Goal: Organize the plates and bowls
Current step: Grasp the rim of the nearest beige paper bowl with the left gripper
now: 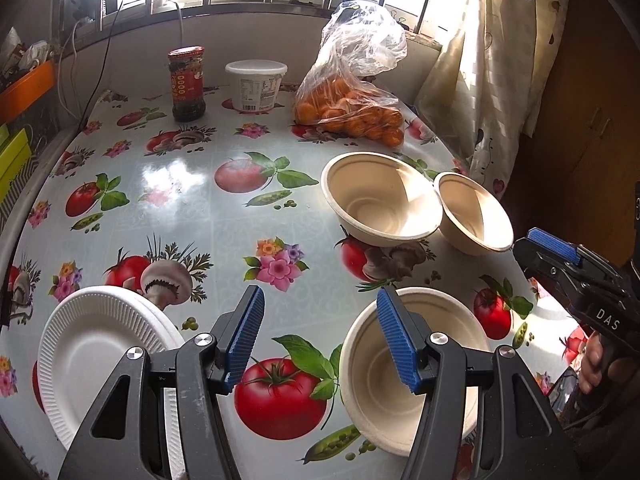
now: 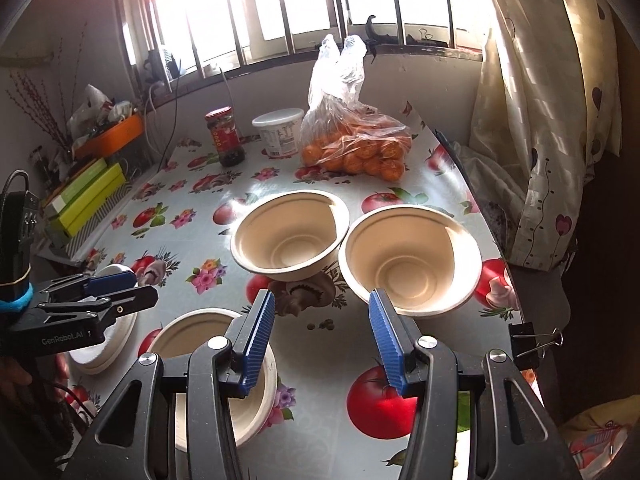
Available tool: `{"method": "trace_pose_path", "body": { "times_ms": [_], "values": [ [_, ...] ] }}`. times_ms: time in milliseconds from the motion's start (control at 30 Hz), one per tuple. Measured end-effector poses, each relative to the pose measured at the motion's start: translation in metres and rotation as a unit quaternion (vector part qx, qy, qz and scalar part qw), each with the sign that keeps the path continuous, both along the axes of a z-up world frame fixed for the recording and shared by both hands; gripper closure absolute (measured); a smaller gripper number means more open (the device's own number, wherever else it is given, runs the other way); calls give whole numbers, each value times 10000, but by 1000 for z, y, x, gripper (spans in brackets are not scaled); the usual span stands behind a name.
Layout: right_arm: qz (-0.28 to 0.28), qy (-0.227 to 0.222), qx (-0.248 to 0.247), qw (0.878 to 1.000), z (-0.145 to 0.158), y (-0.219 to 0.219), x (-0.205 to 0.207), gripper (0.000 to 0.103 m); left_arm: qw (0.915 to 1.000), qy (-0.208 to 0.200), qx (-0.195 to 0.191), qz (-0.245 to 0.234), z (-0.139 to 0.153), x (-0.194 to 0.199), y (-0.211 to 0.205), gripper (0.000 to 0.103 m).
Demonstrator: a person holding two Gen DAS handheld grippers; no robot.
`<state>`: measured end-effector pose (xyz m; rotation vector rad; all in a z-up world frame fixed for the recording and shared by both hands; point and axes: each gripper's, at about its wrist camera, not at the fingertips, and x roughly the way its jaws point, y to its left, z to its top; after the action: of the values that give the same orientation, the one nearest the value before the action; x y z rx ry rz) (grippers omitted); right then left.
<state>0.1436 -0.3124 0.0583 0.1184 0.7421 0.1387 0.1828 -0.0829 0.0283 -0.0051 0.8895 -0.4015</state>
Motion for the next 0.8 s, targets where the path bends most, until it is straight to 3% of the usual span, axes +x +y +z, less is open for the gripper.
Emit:
{"method": "trace_pose_path", "body": {
  "times_ms": [200,567,800],
  "values": [
    [-4,-10,-16,10000,4,-9,17,54,9999,-48,-141,-67,9,21,-4,44],
    [294,-44,-193,9994,18,-9,61,55,9989,267,-395,3,1,55,-12,44],
    [442,122,-271,9986,11,-9,94,66,9983,388,-434,16,-6,71,-16,44]
  ]
}}
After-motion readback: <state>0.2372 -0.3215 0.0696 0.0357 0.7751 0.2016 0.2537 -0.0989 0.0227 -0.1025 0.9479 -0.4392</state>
